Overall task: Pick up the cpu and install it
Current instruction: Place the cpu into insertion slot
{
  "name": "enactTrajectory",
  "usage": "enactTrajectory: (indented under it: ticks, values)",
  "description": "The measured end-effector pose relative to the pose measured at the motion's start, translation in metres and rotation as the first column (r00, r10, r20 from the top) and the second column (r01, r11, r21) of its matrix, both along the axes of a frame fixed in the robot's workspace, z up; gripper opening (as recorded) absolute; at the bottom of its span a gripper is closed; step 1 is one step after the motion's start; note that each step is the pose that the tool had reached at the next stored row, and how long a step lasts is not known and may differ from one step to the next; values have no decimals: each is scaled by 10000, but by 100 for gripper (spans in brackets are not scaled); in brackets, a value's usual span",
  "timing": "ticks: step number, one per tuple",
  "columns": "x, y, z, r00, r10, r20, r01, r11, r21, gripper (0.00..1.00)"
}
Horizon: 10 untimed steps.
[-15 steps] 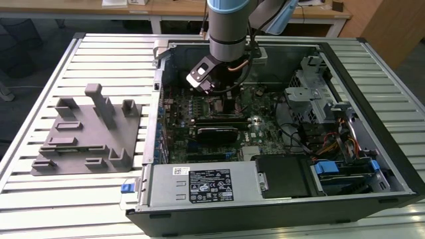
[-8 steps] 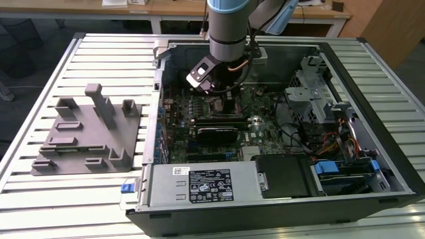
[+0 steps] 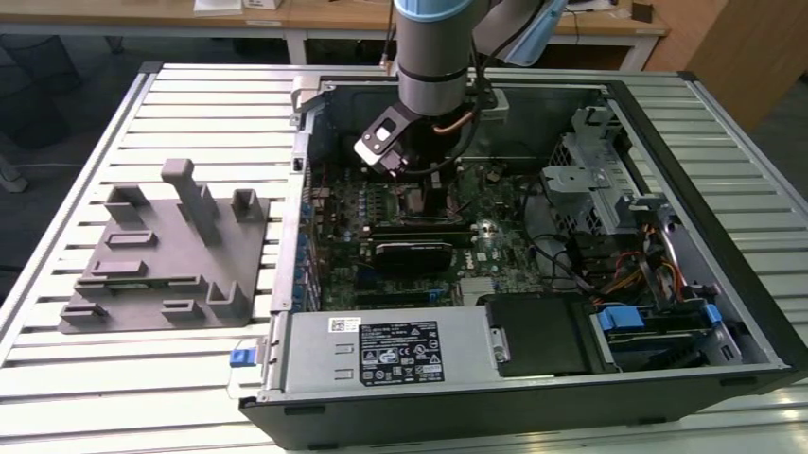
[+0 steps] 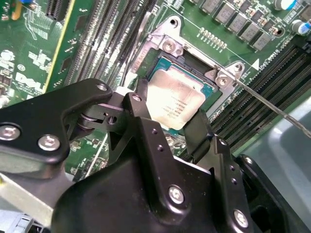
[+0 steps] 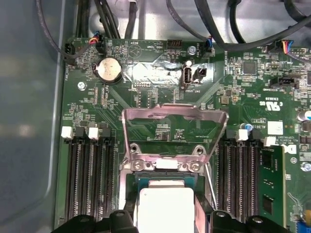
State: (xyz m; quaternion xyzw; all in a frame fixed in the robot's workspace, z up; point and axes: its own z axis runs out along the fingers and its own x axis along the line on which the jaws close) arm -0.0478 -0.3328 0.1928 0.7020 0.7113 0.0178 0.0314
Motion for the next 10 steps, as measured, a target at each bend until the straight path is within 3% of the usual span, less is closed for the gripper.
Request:
enactTrajectory:
  ticks: [10]
  values:
    - [20, 0, -28, 9998, -178, -3, 178, 9998, -35, 54]
